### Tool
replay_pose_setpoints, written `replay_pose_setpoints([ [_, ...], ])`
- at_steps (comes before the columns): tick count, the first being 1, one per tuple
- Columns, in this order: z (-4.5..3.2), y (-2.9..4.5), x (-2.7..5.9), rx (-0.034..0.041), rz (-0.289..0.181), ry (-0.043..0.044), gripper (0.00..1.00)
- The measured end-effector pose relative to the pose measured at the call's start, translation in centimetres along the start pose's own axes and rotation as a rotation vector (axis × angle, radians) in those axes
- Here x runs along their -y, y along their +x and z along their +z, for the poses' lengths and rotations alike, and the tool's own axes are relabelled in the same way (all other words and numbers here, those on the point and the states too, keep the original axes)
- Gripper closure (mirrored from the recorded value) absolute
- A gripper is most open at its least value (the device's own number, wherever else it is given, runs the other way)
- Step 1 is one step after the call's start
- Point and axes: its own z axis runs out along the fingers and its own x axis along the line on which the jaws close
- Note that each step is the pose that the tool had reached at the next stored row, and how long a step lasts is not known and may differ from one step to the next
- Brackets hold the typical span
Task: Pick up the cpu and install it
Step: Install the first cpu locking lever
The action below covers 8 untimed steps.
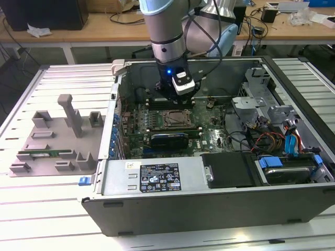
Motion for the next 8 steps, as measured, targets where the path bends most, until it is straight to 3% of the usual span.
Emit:
replay_pose_setpoints([
  [1,0.06,-0.16,-0.05,-0.0478,0.0,0.0153,0.89],
  [3,0.17,-0.65,-0.2,-0.1171,-0.001,0.0403,0.89],
  [4,0.21,-0.84,-0.25,-0.1455,-0.001,0.0504,0.89],
  [5,0.22,-0.88,-0.26,-0.1602,-0.001,0.0551,0.89],
  [8,0.22,-0.88,-0.26,-0.1609,-0.001,0.0553,0.89],
])
